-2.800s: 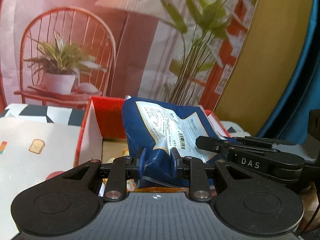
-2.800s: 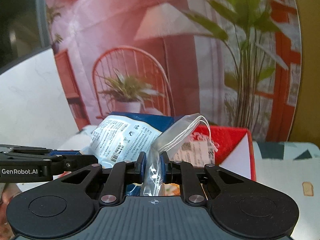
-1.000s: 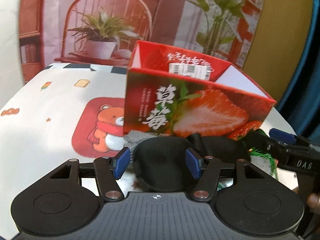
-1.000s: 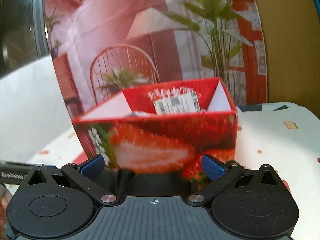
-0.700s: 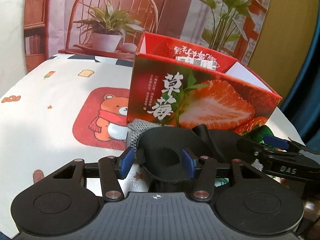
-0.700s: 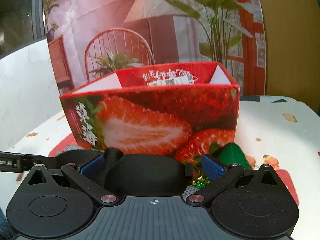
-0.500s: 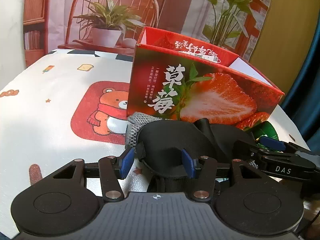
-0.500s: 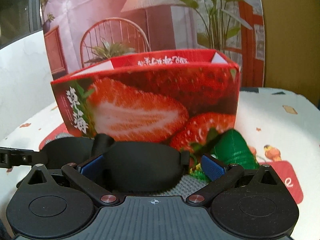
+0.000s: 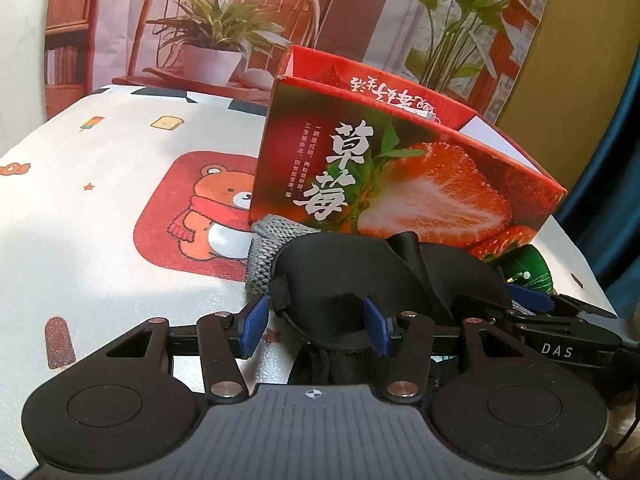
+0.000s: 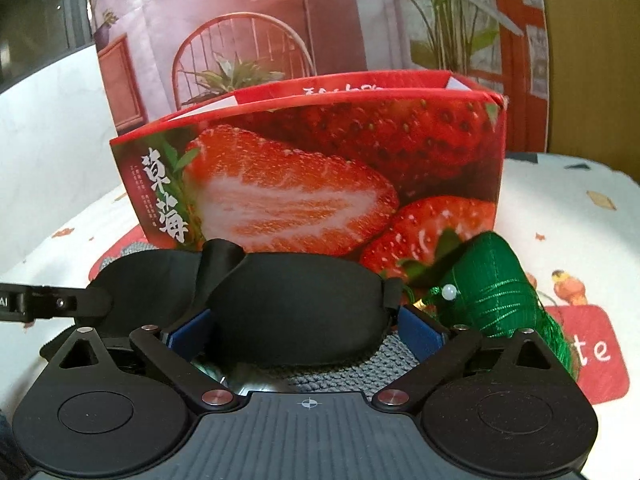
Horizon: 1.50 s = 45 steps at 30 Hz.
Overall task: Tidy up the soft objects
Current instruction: 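Grasp the black eye mask with the left gripper while the right gripper grasps its strap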
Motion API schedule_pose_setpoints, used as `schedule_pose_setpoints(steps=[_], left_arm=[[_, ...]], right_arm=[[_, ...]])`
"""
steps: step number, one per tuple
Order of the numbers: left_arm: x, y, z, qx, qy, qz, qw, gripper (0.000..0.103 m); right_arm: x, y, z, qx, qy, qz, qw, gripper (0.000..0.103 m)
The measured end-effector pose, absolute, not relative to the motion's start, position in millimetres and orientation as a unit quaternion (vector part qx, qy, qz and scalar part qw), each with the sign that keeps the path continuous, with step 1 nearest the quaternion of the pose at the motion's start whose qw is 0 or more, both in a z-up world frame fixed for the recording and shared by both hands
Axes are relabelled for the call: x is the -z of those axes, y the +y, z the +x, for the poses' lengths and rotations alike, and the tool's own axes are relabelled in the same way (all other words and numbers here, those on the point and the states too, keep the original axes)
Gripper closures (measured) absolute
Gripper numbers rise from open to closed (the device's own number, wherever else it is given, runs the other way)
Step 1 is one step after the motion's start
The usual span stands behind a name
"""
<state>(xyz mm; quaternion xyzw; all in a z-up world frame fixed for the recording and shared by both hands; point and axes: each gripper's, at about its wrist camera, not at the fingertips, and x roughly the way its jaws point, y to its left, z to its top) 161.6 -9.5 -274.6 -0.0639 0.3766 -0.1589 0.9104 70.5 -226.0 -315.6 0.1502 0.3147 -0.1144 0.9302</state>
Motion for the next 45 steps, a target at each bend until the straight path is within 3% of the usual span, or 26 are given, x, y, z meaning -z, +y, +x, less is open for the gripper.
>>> schedule_pose_setpoints(steps=[18,28,45], left_arm=[[277,-7,162,0.167,0.382,-0.071,0.906,0.048],[278,-8,161,0.163,0.382,-0.069,0.907,0.063],[292,-1,168,0.16,0.404,-0.089,0.896,0.062]], right_arm=[[320,-236,74,0.102,0.328,0.187,0.92,0.0],[323,-252,65,0.089,0.3,0.247,0.917,0.0],[313,-255,74,0.091,0.309,0.253,0.912,0.0]])
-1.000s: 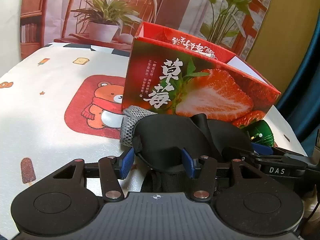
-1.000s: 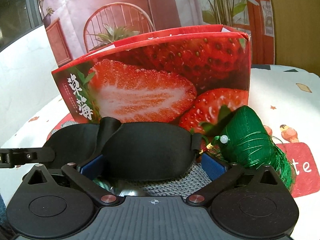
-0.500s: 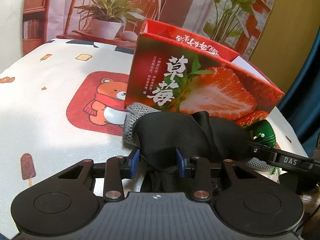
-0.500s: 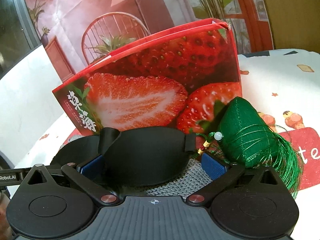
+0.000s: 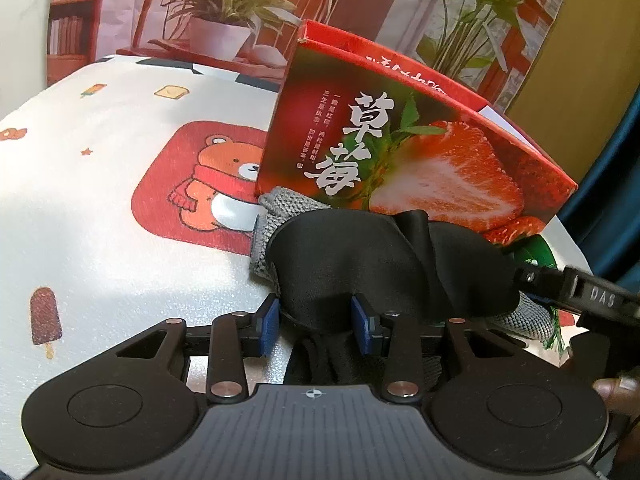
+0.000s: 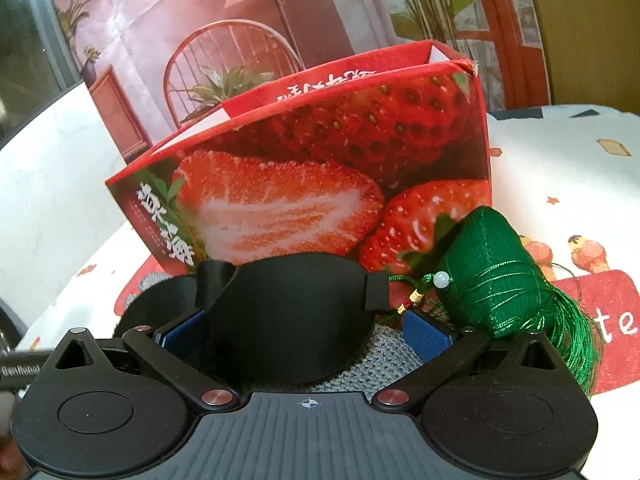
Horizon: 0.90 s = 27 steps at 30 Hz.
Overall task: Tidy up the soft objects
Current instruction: 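Grasp the black eye mask with the left gripper while the right gripper grasps its strap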
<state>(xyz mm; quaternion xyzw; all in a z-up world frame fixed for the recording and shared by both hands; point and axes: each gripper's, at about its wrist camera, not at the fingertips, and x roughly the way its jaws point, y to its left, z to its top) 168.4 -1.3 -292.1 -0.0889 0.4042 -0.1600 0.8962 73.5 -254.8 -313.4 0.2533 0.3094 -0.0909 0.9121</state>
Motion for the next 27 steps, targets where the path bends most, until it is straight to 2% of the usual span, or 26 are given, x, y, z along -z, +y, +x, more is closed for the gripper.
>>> schedule_pose_setpoints(steps=[6,19,20,21,22,25,27], left_arm=[[294,0,170,0.162,0.405,-0.09,0.895,0.062],[294,-3,168,0.16,0.402,-0.08,0.898,0.061],[294,-3,168,0.161,0.403,-0.081,0.897,0.061],[294,-2,168,0.161,0.403,-0.082,0.897,0.061],[294,-2,168,0.161,0.403,-0.083,0.897,0.061],[295,-2,169,0.16,0.403,-0.081,0.898,0.061],[295,-3,169,0.16,0.402,-0.08,0.898,0.061]], right_arm=[[307,-251,73,0.097,0.31,0.255,0.911,0.007],[307,-251,84,0.095,0.32,0.254,0.908,0.012],[307,-253,86,0.093,0.318,0.261,0.907,0.014],[305,-254,87,0.09,0.314,0.264,0.908,0.024],[301,-252,88,0.089,0.311,0.261,0.91,0.028],[284,-239,86,0.084,0.29,0.227,0.926,0.03],[275,-232,82,0.084,0.276,0.207,0.935,0.036]])
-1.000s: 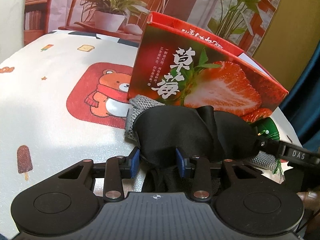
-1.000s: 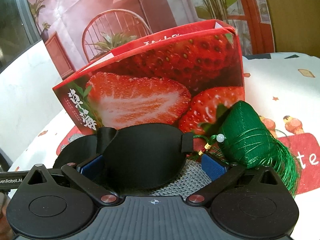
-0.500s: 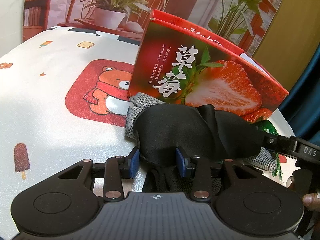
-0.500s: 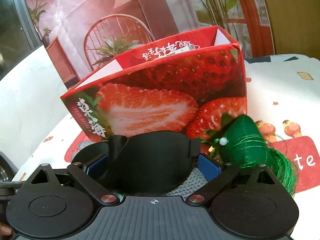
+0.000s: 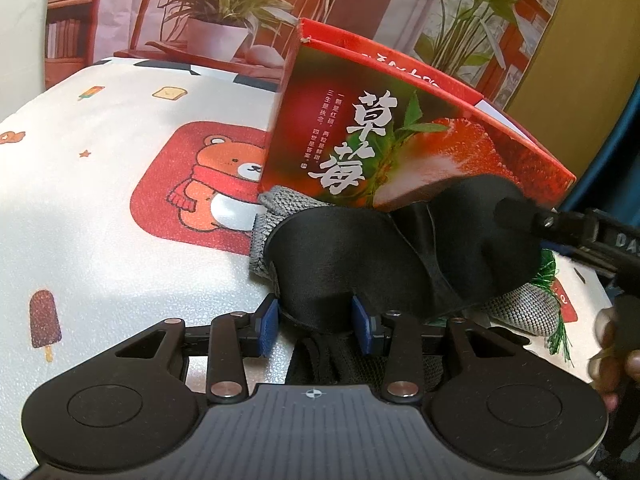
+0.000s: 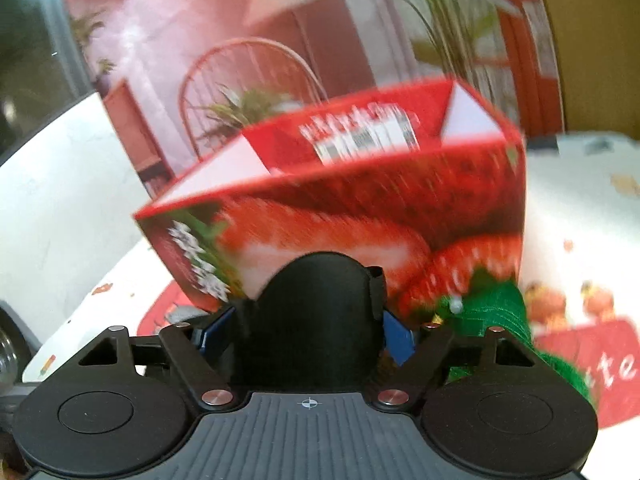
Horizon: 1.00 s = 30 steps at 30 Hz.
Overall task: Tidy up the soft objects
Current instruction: 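Grasp the black eye mask with the left gripper while the right gripper grasps its strap, then lift the black eye mask with both grippers and carry it over the red box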
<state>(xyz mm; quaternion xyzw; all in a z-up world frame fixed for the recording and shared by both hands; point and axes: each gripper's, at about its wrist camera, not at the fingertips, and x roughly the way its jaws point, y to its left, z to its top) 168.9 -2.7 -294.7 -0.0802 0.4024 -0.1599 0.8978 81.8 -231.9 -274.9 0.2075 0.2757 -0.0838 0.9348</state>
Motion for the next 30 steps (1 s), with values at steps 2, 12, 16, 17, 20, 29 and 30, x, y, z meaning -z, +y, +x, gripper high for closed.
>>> schedule_pose_setpoints(steps=[2,12,16,17,20,29,30], left_arm=[[295,-2,169,0.16,0.402,-0.081,0.898,0.061],[292,0,168,0.155,0.402,-0.084,0.899,0.056],[283,6,165,0.148,0.386,-0.103,0.905,0.055],[280,8,164,0.144,0.38,-0.105,0.908,0.055],[275,12,163,0.139,0.368,-0.119,0.912,0.055],[283,10,169,0.146,0.388,-0.133,0.9,0.065],[282,10,169,0.145,0.384,-0.129,0.903,0.068]], right_arm=[[267,-228,79,0.086,0.265,0.192,0.941,0.042],[254,-222,74,0.082,0.256,0.144,0.952,0.09],[262,-222,68,0.097,0.262,0.145,0.949,0.091],[264,-223,67,0.1,0.264,0.145,0.948,0.091],[269,-224,65,0.107,0.27,0.143,0.946,0.091],[279,-220,62,0.106,0.279,0.146,0.943,0.093],[278,-219,62,0.103,0.28,0.146,0.943,0.094]])
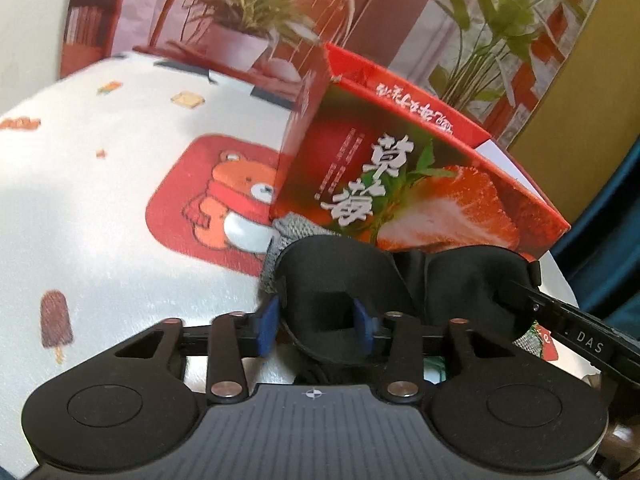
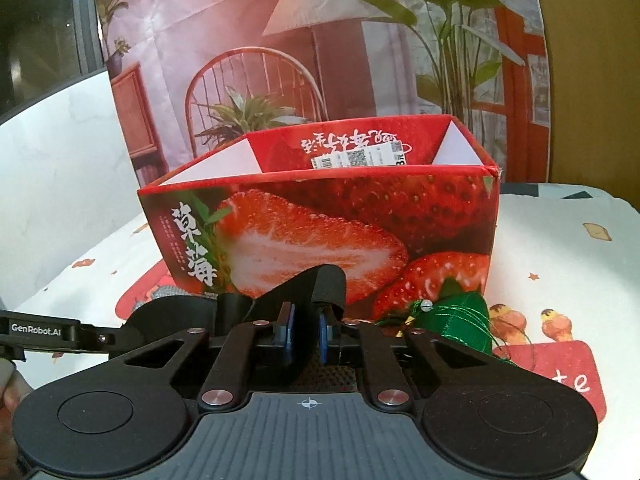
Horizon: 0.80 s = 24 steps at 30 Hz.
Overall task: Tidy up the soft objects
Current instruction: 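Lift the black eye mask with both grippers and carry it over the red box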
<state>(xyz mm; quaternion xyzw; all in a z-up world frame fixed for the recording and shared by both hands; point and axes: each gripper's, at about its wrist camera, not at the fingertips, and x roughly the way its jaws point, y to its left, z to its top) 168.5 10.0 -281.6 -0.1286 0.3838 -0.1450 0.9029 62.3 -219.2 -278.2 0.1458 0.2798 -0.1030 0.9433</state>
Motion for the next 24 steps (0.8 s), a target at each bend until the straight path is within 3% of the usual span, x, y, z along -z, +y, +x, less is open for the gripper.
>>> schedule_pose_setpoints(steps=[5,24], left_arm=[[267,10,162,0.144,0.353,-0.114,0.917,0.084],[174,3,141,0.153,0.224,-0.077,0.959,0.086]], right_arm=[[270,-212,60,0.09,0.27,0.137,0.949,0.094],[189,-202,57,0.062,0.19,0.097,0.975,0.094]])
